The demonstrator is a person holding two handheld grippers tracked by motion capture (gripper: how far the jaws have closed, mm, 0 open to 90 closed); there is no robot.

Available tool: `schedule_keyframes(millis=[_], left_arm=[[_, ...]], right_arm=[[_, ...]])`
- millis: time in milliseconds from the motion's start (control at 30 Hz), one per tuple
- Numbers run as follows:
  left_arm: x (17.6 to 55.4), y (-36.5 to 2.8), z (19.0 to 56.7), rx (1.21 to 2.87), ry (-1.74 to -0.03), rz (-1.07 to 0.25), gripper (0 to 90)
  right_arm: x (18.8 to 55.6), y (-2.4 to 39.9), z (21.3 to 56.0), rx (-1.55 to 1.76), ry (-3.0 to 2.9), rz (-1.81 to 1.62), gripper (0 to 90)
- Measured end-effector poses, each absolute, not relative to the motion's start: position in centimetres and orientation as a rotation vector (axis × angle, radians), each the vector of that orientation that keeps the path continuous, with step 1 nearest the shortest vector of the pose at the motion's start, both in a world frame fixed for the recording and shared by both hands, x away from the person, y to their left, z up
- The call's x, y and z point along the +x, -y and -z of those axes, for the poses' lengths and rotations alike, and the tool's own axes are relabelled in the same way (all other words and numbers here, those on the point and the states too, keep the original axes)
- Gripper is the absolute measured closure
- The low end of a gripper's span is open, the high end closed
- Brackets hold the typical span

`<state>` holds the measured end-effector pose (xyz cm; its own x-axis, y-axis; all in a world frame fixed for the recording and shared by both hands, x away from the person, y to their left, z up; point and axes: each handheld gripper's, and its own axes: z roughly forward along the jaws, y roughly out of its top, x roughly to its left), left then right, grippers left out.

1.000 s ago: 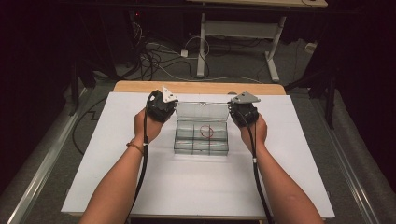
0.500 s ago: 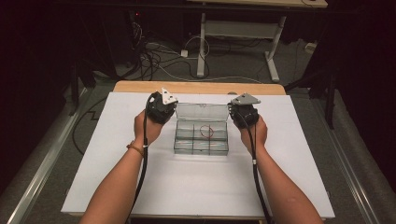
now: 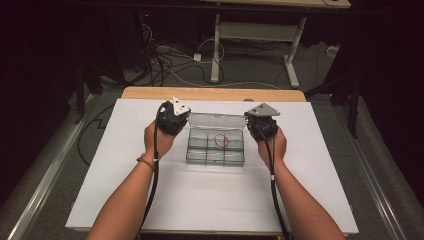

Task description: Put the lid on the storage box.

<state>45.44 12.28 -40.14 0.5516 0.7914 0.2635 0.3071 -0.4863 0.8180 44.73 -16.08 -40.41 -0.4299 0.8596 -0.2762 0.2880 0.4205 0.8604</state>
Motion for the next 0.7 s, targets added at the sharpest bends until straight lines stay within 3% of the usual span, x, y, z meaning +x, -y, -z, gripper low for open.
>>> schedule_keyframes(millis=[700], left_arm=[[44.2, -12.2, 40.8, 2.036, -0.896, -0.857, 87.0]], right_arm=[[43.7, 16.0, 41.0, 0.978, -1.918, -0.979, 90.0]])
